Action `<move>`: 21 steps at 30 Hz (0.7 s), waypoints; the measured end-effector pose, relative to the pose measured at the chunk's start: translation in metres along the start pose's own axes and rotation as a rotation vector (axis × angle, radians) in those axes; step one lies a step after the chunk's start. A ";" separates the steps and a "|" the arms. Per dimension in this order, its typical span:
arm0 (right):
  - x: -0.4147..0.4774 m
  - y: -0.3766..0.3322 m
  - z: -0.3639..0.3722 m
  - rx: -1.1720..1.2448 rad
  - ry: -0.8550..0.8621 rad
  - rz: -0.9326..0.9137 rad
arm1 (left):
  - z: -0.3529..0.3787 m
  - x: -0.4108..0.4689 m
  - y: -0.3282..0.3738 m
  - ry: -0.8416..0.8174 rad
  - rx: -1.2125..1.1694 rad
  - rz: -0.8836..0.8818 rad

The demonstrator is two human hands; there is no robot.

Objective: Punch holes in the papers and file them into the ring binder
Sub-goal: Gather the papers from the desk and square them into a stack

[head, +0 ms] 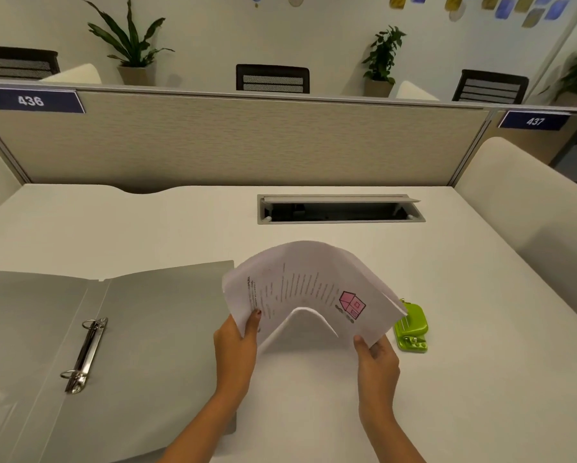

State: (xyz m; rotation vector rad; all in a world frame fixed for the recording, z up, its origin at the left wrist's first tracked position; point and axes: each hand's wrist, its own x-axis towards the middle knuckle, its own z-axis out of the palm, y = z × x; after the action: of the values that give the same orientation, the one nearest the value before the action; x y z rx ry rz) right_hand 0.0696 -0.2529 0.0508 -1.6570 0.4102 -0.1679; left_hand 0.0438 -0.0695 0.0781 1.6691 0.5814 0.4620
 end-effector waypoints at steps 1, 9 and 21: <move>0.001 -0.003 -0.002 0.003 0.017 -0.013 | -0.003 0.003 0.005 0.017 0.023 0.012; 0.010 -0.044 -0.010 -0.113 0.200 -0.316 | -0.033 0.033 0.068 -0.116 0.311 0.327; 0.020 -0.085 -0.004 -0.268 0.129 -0.640 | -0.066 0.047 0.144 -0.221 0.782 0.835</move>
State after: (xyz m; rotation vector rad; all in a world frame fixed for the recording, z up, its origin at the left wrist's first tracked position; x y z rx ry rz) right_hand 0.1009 -0.2573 0.1327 -2.0058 -0.0196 -0.7237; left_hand 0.0584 -0.0077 0.2307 2.6684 -0.1815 0.6726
